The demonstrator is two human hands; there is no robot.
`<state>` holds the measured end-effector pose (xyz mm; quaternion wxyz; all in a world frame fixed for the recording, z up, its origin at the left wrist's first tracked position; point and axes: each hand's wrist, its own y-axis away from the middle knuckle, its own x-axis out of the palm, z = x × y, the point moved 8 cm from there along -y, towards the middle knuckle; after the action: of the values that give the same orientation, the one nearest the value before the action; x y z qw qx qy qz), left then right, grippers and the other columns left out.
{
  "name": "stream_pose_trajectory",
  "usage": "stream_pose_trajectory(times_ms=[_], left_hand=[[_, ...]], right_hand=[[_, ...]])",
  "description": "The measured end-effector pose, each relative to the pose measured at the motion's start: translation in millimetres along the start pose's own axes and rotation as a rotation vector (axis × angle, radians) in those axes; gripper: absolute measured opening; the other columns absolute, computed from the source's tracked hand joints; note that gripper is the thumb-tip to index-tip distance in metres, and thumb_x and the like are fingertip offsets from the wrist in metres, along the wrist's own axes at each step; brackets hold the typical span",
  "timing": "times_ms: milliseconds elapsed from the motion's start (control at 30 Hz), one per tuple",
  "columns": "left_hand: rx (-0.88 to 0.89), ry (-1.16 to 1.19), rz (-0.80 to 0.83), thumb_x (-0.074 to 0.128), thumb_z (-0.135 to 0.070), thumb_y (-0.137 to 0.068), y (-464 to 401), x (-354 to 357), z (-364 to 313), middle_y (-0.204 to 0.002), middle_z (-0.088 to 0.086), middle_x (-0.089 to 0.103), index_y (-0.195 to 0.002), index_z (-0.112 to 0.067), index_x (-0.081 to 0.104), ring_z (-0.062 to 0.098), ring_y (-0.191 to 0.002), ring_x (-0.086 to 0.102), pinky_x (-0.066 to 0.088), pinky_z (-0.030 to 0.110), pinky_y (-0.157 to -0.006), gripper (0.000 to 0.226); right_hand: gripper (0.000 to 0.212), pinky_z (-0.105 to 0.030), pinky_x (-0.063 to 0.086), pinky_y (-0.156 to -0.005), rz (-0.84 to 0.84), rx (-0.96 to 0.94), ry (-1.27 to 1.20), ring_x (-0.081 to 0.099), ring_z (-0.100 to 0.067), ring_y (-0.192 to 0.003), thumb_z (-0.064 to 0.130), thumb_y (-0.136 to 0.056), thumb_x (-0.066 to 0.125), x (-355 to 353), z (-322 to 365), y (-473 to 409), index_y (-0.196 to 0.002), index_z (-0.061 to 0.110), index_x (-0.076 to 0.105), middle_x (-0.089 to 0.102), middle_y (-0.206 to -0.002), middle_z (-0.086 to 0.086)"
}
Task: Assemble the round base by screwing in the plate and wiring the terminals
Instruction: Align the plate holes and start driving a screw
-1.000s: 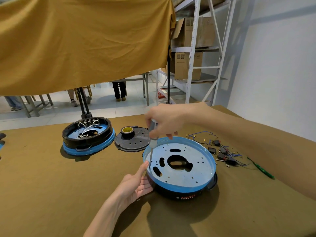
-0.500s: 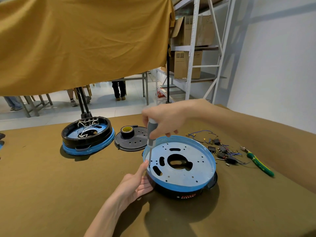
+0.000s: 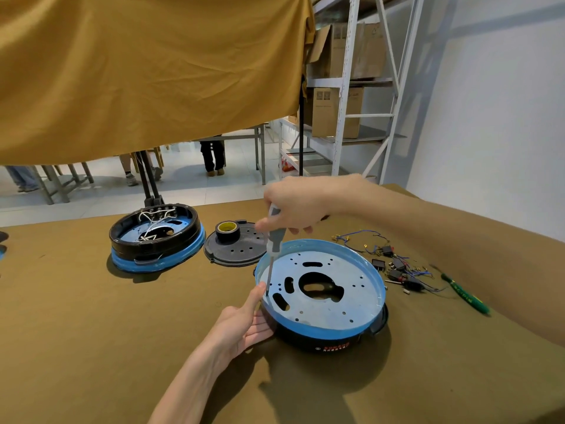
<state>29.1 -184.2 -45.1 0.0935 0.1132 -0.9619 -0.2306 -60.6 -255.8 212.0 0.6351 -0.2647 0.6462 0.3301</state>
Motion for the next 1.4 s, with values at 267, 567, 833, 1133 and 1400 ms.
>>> stream_pose_trajectory(times_ms=[267, 567, 833, 1133, 1400], left_hand=[[-0.006, 0.001, -0.008, 0.076, -0.07, -0.054, -2, -1, 0, -0.094, 0.016, 0.08, -0.109, 0.001, 0.066, 0.025, -0.085, 0.079, 0.063, 0.031, -0.065, 0.09], [-0.004, -0.016, -0.009, 0.077, -0.074, -0.046, -4, -1, 2, -0.093, 0.014, 0.08, -0.107, -0.001, 0.067, 0.024, -0.085, 0.079, 0.063, 0.031, -0.065, 0.095], [0.001, -0.025, -0.014, 0.077, -0.075, -0.04, -6, -1, 1, -0.094, 0.014, 0.08, -0.109, -0.001, 0.067, 0.025, -0.085, 0.079, 0.064, 0.031, -0.066, 0.102], [-0.003, -0.037, -0.028, 0.076, -0.076, -0.04, -4, -1, 1, -0.093, 0.013, 0.08, -0.107, -0.002, 0.068, 0.024, -0.084, 0.079, 0.064, 0.031, -0.066, 0.1], [-0.007, -0.026, -0.034, 0.076, -0.073, -0.046, 0, -1, 0, -0.101, 0.018, 0.079, -0.116, 0.004, 0.065, 0.027, -0.089, 0.079, 0.065, 0.034, -0.072, 0.105]], right_hand=[[0.044, -0.022, 0.05, -0.04, 0.005, 0.012, -0.035, 0.065, -0.015, -0.044, 0.054, -0.098, 0.06, 4, -4, -1, -0.107, 0.011, 0.055, 0.073, -0.07, -0.006], [0.033, -0.021, 0.05, -0.042, 0.075, 0.008, -0.098, 0.07, -0.016, -0.051, 0.045, -0.096, 0.066, 5, -1, -1, -0.104, 0.014, 0.056, 0.074, -0.077, -0.007], [0.04, -0.022, 0.049, -0.041, 0.04, 0.006, -0.031, 0.068, -0.016, -0.046, 0.048, -0.099, 0.061, 2, -2, -5, -0.105, 0.008, 0.059, 0.073, -0.072, -0.008], [0.037, -0.019, 0.047, -0.04, 0.048, 0.017, -0.052, 0.067, -0.014, -0.049, 0.047, -0.095, 0.067, 3, -8, -5, -0.105, 0.012, 0.058, 0.073, -0.071, -0.006], [0.039, -0.021, 0.047, -0.041, 0.038, 0.027, -0.033, 0.068, -0.015, -0.049, 0.049, -0.098, 0.063, 5, -13, -5, -0.107, 0.011, 0.056, 0.073, -0.08, -0.006]])
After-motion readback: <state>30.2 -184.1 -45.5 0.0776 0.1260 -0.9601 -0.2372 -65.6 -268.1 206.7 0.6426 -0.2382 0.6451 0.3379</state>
